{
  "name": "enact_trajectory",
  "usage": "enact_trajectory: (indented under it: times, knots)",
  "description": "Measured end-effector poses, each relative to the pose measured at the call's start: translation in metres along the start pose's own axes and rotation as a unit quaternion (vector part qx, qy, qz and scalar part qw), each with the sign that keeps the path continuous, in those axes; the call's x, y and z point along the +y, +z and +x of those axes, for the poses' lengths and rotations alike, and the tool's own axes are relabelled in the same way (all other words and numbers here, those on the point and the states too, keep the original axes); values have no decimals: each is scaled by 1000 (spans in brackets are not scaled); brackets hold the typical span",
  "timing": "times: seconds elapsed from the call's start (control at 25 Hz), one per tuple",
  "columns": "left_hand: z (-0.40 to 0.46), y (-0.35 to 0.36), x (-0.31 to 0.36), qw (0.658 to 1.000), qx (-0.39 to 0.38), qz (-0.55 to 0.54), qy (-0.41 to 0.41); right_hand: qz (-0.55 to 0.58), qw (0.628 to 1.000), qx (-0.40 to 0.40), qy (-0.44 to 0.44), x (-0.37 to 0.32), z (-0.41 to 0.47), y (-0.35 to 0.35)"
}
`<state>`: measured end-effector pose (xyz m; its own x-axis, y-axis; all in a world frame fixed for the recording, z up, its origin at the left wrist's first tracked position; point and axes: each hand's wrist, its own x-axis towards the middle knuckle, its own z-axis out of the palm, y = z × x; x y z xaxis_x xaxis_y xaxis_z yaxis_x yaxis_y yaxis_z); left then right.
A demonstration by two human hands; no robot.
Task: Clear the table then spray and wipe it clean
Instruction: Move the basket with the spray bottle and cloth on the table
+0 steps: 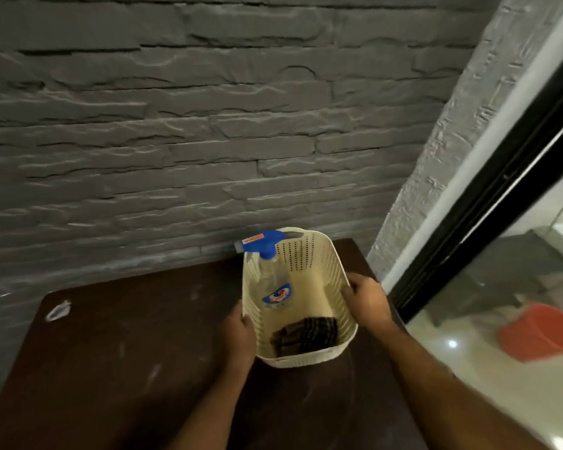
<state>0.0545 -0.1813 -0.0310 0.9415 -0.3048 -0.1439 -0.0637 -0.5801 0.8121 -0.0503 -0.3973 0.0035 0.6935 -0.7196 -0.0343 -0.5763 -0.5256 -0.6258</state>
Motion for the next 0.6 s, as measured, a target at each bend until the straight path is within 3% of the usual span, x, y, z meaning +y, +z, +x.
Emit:
enact_trajectory:
  times: [0.28, 0.48, 0.56, 0.6]
  knots:
    - [-29, 72, 36, 999, -34, -8, -8, 3, 1000, -11, 6, 77, 10, -39]
    - [-28, 76, 33, 997, -31, 74, 7, -15, 998, -17, 55, 89, 14, -33]
    - [-28, 74, 38, 995, -43, 90, 7, -67, 994, 6, 81, 78, 15, -33]
    - [-29, 69, 45, 994, -48, 99, 0, -118, 991, 47, 44, 70, 16, -33]
